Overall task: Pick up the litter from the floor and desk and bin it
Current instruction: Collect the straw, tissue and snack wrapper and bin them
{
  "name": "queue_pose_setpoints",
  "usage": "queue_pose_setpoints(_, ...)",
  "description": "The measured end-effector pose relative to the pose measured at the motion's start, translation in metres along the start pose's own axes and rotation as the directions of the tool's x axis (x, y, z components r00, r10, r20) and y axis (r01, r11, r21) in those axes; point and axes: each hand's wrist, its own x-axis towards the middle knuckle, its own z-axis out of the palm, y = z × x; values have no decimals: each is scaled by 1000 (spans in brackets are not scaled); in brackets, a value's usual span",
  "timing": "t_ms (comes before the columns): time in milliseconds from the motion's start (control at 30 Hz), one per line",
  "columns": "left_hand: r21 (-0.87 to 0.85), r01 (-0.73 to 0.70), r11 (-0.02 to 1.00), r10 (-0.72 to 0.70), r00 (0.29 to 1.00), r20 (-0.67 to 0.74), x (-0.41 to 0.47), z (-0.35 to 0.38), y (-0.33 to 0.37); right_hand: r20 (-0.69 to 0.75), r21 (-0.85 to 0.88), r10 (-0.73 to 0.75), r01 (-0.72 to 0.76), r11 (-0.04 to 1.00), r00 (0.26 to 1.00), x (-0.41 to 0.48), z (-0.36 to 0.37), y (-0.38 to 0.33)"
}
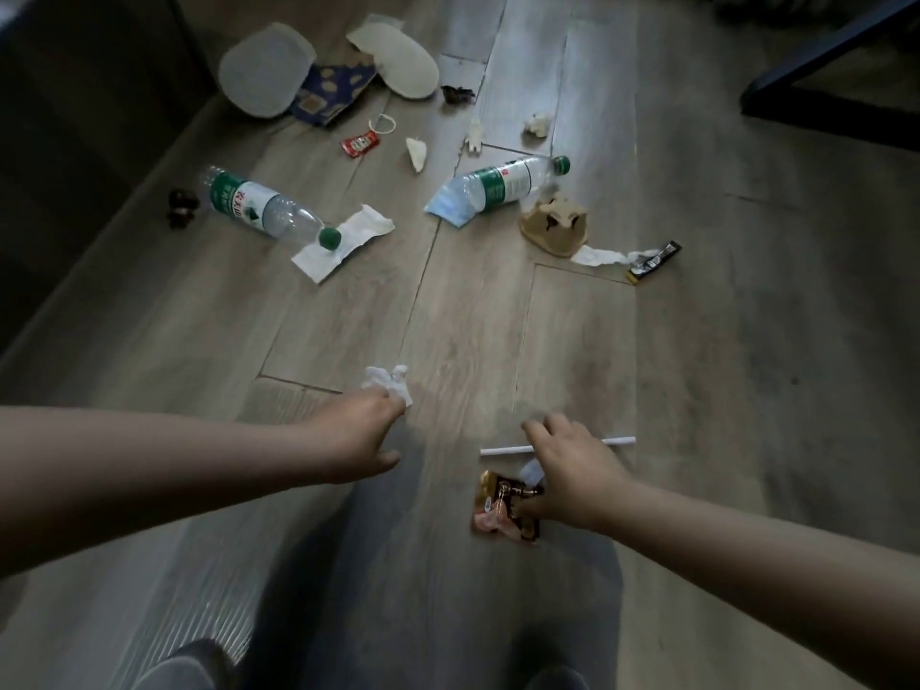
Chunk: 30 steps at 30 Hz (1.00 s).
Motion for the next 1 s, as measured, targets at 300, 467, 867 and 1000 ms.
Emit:
queue_pose_setpoints(300, -47, 125, 991, -129, 988, -88, 25, 7, -17, -9, 76, 112, -111, 991, 994, 13, 47, 14)
queue_pose_setpoints(467, -100, 139, 985, -150, 983, -107, 39, 11, -20, -40, 108, 67, -62, 992, 997, 19, 66, 19)
queue_pose_setpoints(867, -29, 158, 987, -159, 985, -72, 65, 7, -32, -196, 231, 18, 28, 973, 981, 43, 58, 33)
queue_pose_setpoints(1000, -47, 181, 982, -185, 978, -100, 72, 4, -36, -211, 218, 34, 13, 976, 977, 50, 50, 34)
